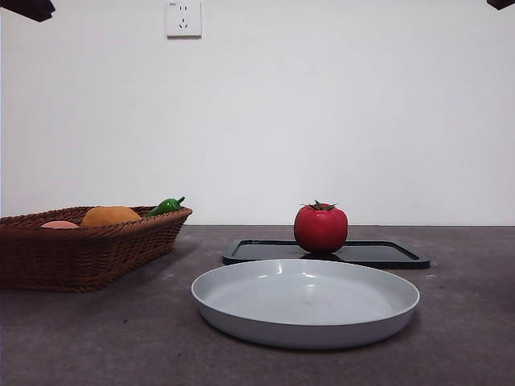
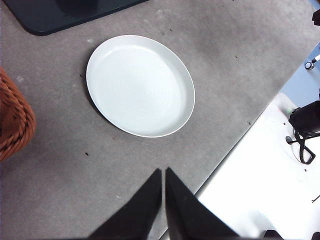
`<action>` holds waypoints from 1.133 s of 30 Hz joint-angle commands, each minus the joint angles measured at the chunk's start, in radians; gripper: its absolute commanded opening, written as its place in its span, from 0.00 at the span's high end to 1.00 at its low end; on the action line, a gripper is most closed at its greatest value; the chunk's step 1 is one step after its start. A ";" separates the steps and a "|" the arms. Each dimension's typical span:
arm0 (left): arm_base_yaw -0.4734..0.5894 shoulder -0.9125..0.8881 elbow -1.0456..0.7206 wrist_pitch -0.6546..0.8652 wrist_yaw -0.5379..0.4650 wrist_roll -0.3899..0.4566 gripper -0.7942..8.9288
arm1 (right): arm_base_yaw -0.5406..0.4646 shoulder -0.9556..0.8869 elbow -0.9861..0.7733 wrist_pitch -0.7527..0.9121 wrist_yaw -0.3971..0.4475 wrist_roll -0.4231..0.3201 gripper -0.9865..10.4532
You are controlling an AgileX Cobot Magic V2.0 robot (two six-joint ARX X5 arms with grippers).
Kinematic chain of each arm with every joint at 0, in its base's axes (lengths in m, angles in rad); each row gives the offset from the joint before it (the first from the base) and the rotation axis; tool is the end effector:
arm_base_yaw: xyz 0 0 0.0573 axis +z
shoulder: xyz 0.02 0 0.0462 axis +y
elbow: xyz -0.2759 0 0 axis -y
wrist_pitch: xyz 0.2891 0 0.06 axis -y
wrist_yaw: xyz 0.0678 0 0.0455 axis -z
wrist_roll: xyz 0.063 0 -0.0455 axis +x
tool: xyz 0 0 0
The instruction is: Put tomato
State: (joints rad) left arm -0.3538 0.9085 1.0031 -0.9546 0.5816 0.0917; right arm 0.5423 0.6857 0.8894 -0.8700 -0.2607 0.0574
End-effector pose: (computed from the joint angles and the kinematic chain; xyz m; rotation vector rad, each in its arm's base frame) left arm 0.1860 -0.1056 0.3168 -0.0217 0.8432 -0.9145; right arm 0.1446 0.1061 0.3159 -0.0437 0.6989 0.7524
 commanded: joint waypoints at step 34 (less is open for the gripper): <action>0.293 -0.335 -0.250 0.861 -0.325 0.056 0.91 | 0.006 0.005 0.008 0.013 -0.001 0.010 0.90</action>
State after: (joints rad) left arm -0.0673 0.5877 0.7700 -0.1478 0.2836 0.1394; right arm 0.5423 0.6857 0.8894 -0.8696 -0.2607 0.0574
